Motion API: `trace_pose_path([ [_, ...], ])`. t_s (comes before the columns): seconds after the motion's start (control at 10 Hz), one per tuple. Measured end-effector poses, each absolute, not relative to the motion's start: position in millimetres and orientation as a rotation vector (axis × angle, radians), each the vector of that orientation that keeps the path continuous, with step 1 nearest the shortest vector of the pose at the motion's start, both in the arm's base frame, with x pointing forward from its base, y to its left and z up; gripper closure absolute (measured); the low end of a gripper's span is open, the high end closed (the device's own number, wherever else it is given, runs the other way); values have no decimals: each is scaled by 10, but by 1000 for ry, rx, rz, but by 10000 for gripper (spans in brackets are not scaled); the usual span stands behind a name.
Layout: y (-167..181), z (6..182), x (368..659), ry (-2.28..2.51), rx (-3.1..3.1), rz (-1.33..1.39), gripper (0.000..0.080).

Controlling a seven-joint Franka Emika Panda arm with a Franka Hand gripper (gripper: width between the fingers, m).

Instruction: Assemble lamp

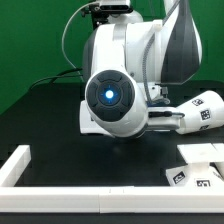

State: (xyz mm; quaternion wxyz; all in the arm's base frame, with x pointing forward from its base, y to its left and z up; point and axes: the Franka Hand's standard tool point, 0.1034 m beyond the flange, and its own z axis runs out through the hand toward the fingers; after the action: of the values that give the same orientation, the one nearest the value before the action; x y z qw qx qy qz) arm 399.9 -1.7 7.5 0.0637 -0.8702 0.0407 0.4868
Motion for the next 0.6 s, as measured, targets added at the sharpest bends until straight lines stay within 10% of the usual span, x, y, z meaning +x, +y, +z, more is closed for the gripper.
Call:
trace_pose_path([
  [0.2, 0, 105, 4028, 117, -2632, 1464, 229],
  [0.6, 150, 805, 4508, 35, -2754, 1199, 228],
])
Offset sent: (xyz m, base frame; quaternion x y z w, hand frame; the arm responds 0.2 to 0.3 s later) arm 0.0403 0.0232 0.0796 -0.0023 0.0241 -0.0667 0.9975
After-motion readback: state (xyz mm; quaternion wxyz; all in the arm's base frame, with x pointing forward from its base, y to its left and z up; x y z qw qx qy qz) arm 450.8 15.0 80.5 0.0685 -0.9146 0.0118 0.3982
